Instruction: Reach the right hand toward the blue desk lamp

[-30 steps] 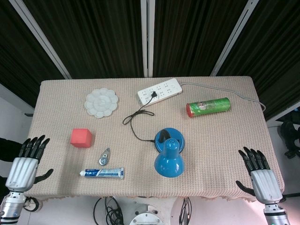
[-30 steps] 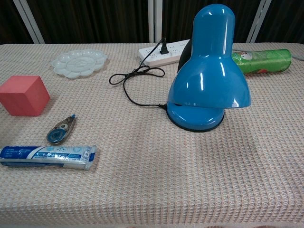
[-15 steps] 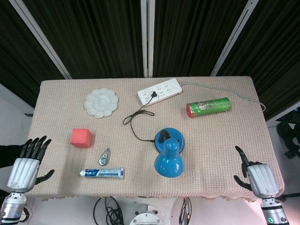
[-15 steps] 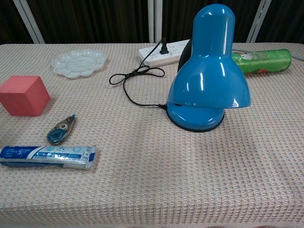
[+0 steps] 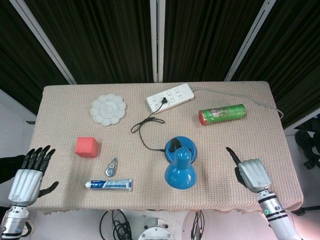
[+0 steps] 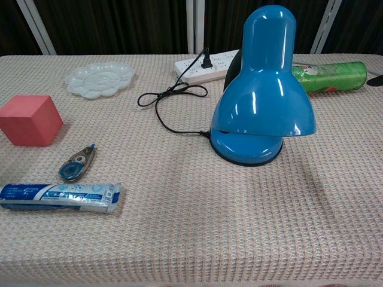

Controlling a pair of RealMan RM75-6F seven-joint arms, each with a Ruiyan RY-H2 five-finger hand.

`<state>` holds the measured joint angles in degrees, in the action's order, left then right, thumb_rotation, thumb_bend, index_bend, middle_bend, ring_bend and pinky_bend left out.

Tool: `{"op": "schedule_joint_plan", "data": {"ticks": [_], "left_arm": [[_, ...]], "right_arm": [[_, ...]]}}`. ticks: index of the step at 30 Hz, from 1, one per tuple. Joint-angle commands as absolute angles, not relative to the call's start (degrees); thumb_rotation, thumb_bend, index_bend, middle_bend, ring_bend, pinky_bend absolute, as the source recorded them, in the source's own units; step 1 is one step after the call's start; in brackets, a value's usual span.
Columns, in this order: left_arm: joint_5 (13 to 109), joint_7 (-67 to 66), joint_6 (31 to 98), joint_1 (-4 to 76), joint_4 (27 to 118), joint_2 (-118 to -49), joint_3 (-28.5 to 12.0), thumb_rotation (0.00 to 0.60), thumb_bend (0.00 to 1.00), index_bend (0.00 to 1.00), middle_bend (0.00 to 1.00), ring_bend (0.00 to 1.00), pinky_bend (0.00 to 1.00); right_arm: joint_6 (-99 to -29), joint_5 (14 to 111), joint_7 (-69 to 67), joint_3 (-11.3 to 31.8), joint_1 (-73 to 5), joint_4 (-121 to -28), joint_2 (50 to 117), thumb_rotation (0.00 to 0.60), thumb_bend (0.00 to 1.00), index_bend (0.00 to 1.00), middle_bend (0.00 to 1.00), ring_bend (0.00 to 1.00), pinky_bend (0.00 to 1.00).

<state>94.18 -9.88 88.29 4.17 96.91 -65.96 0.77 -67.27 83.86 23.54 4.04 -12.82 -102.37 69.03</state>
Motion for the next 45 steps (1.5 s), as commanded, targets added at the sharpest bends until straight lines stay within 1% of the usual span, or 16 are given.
{"op": "schedule_joint_plan", "data": {"ticks": [1,7,14,26,45], "left_arm": [[94.15,-9.86,88.25,4.15,96.89,-65.98,0.79,0.600,0.14,0.03,0.00,0.00,0.00],[93.91,-10.05,88.16,4.10,96.78,-66.11,0.76,0.600,0.14,0.03,0.00,0.00,0.00],[93.73,-10.30,87.82,4.20,96.70,-66.26,0.75,0.600,0.14,0.03,0.00,0.00,0.00],[93.58,-9.82,87.93,4.14,96.58,-66.15,0.68,0.600,0.14,0.03,0.00,0.00,0.00],[93.67,-9.59,88.03,4.12,96.59,-66.09,0.67,0.600,0.14,0.03,0.00,0.00,0.00]], "right_arm": [[-60.81,76.54,30.12,6.53,-17.94,-102.36,72.20,0.600,0.66,0.00,0.95,0.85,0.85],[-55.16,69.52,35.27,7.05,-22.93,-104.00,74.49,0.600,0.67,0.00,0.95,0.85,0.85],[-53.00,63.67,40.05,6.99,-27.52,-104.32,76.90,0.600,0.73,0.00,0.95,0.85,0.85],[-52.86,55.14,43.69,5.39,-32.74,-103.27,79.54,0.600,0.73,0.00,0.95,0.85,0.85],[-54.46,50.57,43.79,2.20,-37.09,-102.53,80.74,0.600,0.73,0.00,0.95,0.85,0.85]]}}
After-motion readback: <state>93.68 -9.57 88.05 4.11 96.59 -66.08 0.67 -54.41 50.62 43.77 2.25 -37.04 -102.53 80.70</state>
